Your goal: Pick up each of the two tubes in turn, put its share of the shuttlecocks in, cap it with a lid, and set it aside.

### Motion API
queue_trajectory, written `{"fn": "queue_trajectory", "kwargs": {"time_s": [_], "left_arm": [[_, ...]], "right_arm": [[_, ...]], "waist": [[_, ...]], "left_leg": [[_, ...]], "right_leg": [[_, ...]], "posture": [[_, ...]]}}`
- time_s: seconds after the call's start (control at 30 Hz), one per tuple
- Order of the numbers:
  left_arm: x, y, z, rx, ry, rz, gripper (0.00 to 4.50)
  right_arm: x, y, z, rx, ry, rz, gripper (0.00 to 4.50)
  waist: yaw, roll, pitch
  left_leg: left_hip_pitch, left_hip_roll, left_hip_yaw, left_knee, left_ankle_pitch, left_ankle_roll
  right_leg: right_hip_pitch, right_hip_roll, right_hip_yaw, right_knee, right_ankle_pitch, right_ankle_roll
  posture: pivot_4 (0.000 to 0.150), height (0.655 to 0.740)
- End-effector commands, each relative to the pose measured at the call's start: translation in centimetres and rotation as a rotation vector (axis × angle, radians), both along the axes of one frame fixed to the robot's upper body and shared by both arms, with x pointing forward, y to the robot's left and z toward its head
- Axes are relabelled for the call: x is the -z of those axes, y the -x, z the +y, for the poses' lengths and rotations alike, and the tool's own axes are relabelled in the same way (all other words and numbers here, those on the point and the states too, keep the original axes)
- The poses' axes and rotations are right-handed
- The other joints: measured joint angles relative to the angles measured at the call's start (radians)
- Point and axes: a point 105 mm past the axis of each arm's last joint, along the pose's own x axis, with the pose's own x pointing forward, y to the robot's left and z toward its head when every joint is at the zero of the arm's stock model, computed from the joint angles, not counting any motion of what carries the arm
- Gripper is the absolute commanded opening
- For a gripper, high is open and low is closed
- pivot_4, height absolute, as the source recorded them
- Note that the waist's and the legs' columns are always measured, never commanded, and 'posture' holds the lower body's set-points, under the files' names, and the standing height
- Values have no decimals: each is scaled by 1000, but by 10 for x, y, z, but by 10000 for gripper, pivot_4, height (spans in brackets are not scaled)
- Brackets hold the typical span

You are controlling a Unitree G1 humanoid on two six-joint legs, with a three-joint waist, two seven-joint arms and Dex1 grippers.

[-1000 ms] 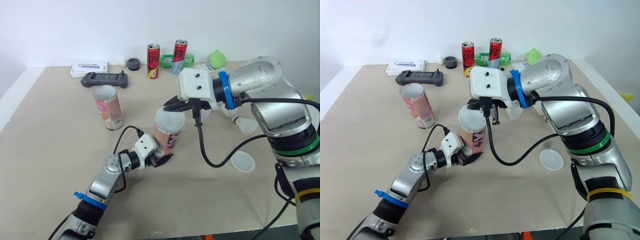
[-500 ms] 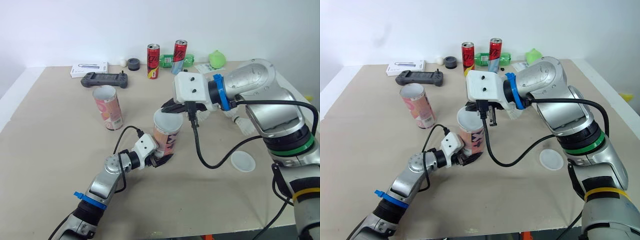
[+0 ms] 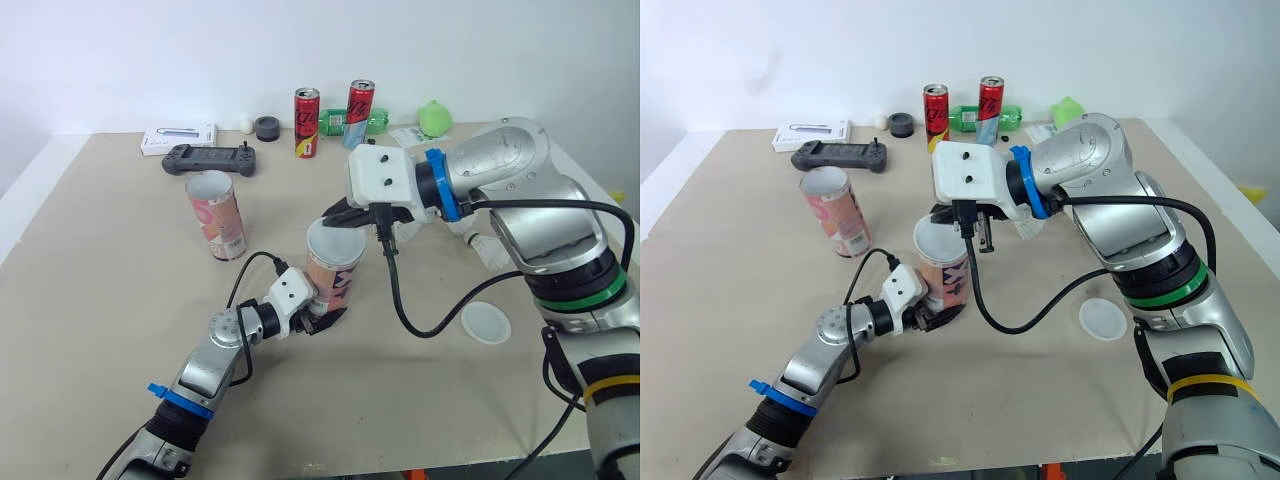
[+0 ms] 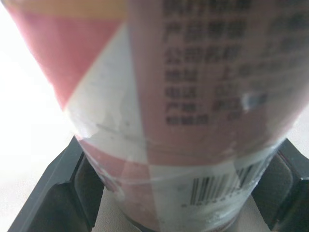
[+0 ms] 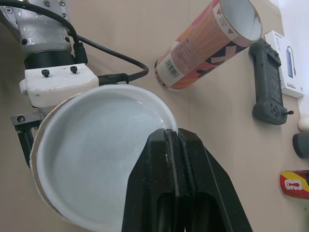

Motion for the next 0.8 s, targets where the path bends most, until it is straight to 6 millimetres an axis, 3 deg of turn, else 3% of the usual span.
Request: {"fn": "queue_trajectory", "kwargs": {"time_s": [0.03,0.33,0.8], "left_arm": [[6,2,-1,-1,-7,18,37432],[6,2,-2,-1,-4,18,37432],[6,2,-3,3,-1,17,37432]], "right_arm": [[-19,2,0,-9,-36,-59,325],[-33,3,2,-19,-63,-99,325],[-30,12,3,-43,-40,-70,325]], "waist": [[0,0,0],[0,0,0],[0,0,0]], "left_leg": [[0,0,0,0,0,0],[0,0,0,0,0,0],[0,0,0,0,0,0]], "right_leg": [[0,0,0,0,0,0],[0,0,0,0,0,0],[0,0,0,0,0,0]], "posture": [[1500,7400],[1500,7400],[1500,7400]]}}
